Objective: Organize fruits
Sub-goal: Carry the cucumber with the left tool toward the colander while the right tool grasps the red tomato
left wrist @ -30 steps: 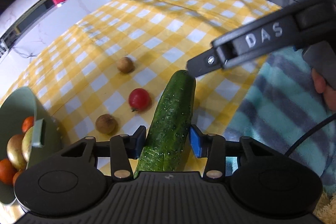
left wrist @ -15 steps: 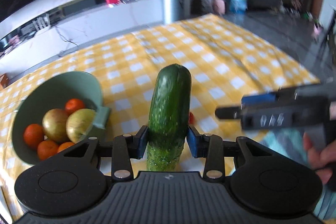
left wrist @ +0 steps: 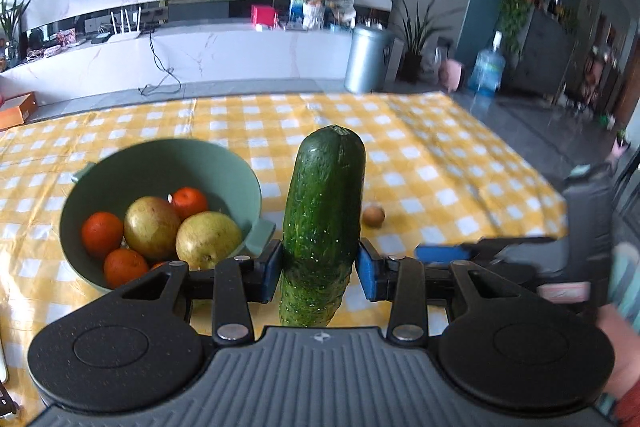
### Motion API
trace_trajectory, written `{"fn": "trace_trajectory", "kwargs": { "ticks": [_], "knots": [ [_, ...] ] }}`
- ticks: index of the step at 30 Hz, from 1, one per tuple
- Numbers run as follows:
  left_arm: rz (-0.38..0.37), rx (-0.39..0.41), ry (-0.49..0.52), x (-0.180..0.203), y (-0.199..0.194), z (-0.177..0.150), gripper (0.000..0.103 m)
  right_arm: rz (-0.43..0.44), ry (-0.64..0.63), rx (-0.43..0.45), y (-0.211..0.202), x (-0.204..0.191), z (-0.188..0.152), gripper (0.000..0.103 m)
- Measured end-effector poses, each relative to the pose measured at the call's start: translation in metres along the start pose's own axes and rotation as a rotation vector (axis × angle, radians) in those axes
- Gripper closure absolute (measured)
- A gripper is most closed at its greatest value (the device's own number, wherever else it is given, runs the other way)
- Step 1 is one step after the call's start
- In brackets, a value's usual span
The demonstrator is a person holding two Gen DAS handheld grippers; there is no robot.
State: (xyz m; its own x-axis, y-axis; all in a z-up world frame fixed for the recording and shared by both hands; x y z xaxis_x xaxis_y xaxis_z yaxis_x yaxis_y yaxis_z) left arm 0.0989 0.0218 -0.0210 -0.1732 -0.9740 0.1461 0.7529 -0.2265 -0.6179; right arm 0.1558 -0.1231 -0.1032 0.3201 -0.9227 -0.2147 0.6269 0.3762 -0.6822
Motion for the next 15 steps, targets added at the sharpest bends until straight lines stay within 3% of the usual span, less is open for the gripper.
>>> {"fn": "trace_trajectory", "kwargs": {
  "ticks": [7, 15],
  "knots": [
    [-0.008, 0.105, -0.109, -0.024, -0.022, 0.024, 0.059, -0.021, 0.01, -0.055, 0.021, -0.001, 0.002, 0.061],
    [0.129, 0.138, -0.136, -0.061, -0.024, 0.044, 0.059, -0.031, 0.014, -0.087, 0.034, -0.003, 0.002, 0.061]
  ]
}}
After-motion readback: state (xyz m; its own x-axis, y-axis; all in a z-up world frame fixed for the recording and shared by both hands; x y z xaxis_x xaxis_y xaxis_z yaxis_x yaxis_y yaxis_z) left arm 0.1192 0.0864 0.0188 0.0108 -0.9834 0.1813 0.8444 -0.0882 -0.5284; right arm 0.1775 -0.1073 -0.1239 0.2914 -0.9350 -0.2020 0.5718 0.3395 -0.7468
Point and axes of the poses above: each gripper's, at about its wrist camera, not at the fingertips, and y roughly the way its jaws point, x to its right, z to its top, the point moved 4 cm from there along y, roughly the way its jaws point
